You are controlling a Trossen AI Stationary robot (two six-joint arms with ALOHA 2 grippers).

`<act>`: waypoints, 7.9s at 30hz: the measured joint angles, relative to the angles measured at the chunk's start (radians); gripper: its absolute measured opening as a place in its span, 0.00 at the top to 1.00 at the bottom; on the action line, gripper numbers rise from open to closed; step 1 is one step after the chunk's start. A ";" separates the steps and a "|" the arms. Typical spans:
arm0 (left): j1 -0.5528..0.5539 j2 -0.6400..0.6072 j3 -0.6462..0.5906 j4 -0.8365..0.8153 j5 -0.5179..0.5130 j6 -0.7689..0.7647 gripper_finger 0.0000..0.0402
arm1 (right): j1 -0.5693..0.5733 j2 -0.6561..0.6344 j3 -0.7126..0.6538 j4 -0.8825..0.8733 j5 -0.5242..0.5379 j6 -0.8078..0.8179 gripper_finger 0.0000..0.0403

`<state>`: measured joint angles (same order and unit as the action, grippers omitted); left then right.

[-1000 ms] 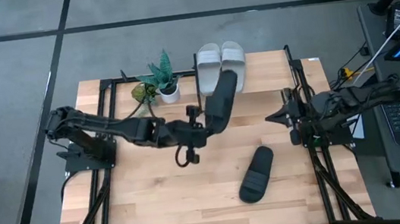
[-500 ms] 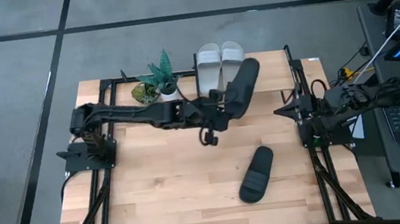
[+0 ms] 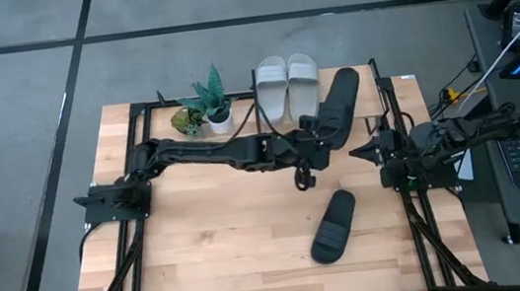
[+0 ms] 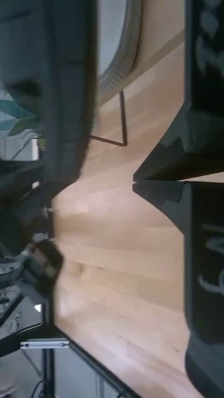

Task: Pick and place slides into the shelf
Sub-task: Put the top black slipper on the shelf

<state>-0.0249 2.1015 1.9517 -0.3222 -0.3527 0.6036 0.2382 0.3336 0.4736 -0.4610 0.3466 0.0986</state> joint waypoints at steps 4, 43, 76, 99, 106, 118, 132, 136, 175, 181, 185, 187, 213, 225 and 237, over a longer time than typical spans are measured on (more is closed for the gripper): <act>0.019 0.053 0.089 -0.001 0.001 -0.018 0.98 | 0.000 -0.039 0.022 -0.036 -0.009 -0.012 0.99; 0.138 0.200 0.248 -0.101 0.138 -0.096 0.98 | 0.000 -0.188 0.039 -0.054 -0.053 -0.058 0.99; 0.172 0.214 0.247 -0.103 0.138 -0.051 0.91 | 0.000 -0.188 0.039 -0.054 -0.053 -0.058 0.94; 0.174 0.214 0.247 -0.057 0.127 -0.051 0.72 | 0.000 -0.188 0.039 -0.054 -0.180 -0.055 0.91; 0.177 0.214 0.247 -0.059 0.128 -0.103 0.68 | 0.000 -0.188 0.039 -0.054 -0.183 -0.055 0.91; 0.146 0.214 0.247 -0.063 0.128 -0.088 0.67 | 0.000 -0.187 0.039 -0.055 -0.183 -0.055 0.91; 0.049 0.018 0.249 -0.263 -0.002 -0.025 0.77 | 0.000 -0.184 0.039 -0.053 -0.183 -0.052 0.91; 0.025 -0.041 0.248 -0.381 -0.005 -0.108 0.92 | 0.000 -0.181 0.039 -0.052 -0.183 -0.054 0.91; 0.007 -0.089 -0.105 -0.365 0.109 -0.359 1.00 | -0.007 0.306 0.332 -0.208 -0.051 -0.128 0.96; 0.005 -0.183 -0.226 -0.276 0.108 -0.342 1.00 | -0.027 0.318 0.332 -0.224 -0.003 -0.111 0.96; 0.005 -0.309 -0.379 -0.154 0.108 -0.352 1.00 | -0.050 0.333 0.332 -0.219 0.051 -0.157 0.93; 0.009 -0.381 -0.473 -0.070 0.109 -0.360 1.00 | -0.066 0.339 0.332 -0.218 0.065 -0.161 0.90; 0.133 -0.915 -1.197 0.378 0.110 -0.437 1.00 | -0.319 0.709 0.508 -0.465 0.063 -0.085 0.70; 0.144 -0.923 -1.218 0.383 0.111 -0.437 1.00 | -0.400 0.775 0.509 -0.491 0.022 -0.051 0.70; 0.144 -0.923 -1.218 0.376 0.111 -0.437 1.00 | -0.400 0.843 0.509 -0.480 0.002 -0.078 0.70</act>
<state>0.1196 1.1790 0.7338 0.0540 -0.2413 0.1669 -0.1619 1.1768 0.9825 -0.9412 0.3486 0.0204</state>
